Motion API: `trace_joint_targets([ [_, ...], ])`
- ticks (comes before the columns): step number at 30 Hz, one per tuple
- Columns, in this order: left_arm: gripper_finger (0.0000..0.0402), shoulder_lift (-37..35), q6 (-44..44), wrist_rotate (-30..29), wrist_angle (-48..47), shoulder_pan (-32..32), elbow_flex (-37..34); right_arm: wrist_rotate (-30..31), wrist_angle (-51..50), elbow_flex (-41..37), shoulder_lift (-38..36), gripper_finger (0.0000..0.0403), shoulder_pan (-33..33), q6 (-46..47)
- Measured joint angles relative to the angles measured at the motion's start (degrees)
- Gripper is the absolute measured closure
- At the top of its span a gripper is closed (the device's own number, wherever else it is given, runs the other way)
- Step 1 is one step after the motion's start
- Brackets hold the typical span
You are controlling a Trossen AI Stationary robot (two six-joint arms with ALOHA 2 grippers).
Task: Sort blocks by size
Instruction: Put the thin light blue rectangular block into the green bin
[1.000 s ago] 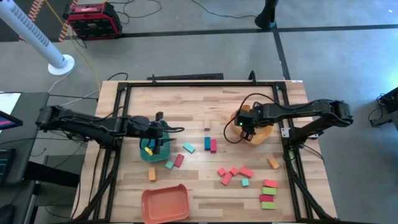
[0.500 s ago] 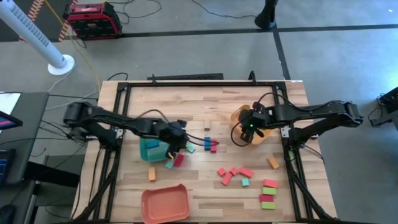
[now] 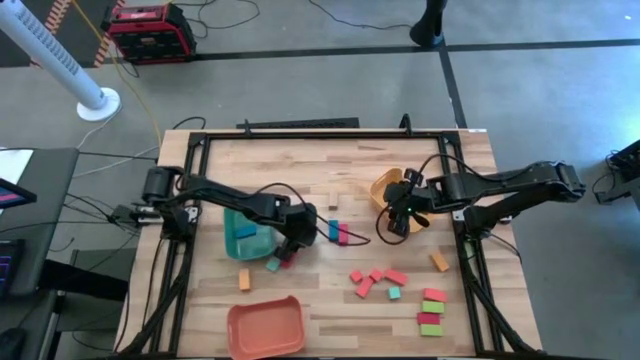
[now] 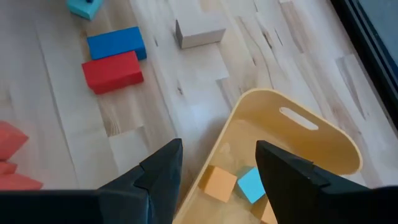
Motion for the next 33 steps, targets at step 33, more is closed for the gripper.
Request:
trace_joint_targets([
  [33,0.0221,-0.15,2.28,1.95,1.74,0.71,0.57,0.0,0.1,0.0,0.0,0.0168,-0.1,-0.46],
])
